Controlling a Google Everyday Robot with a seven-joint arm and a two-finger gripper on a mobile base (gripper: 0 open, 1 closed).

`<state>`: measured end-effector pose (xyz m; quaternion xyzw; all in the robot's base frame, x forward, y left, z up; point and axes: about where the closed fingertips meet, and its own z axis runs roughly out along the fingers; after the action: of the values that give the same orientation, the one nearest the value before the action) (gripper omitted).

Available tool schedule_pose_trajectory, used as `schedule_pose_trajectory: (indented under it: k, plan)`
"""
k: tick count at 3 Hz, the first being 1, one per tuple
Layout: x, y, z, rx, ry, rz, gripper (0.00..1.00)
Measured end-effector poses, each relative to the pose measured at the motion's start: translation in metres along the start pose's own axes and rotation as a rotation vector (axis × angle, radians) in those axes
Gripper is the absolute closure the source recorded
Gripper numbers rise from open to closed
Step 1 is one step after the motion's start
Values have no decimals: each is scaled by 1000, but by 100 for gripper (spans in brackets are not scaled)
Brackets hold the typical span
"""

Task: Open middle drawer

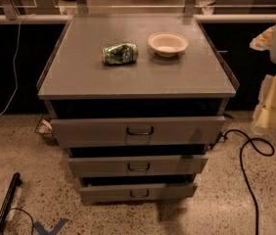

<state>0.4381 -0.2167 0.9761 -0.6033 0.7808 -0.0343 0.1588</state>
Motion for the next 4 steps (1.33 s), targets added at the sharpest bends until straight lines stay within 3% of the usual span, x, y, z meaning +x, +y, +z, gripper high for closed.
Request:
schedule_pose_trajectory:
  k: [2, 3, 4]
  plan:
    - [6, 11, 5, 0, -37, 16, 0]
    - [25, 39, 24, -32, -139, 77, 0]
    - [41, 68, 63, -95, -327, 133, 0]
